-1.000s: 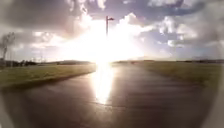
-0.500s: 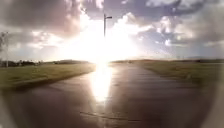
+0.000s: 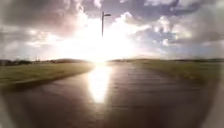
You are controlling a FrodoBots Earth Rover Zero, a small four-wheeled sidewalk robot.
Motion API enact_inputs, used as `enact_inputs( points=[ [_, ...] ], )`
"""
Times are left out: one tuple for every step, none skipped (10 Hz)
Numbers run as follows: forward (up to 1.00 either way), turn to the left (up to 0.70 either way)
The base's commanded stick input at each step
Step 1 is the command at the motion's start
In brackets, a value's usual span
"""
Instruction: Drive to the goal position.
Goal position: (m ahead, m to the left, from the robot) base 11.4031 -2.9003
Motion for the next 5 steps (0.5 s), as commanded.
enact_inputs(
  points=[
    [0.70,0.00],
    [0.70,0.00],
    [0.70,0.00],
    [0.70,0.00],
    [0.70,0.00]
  ],
)
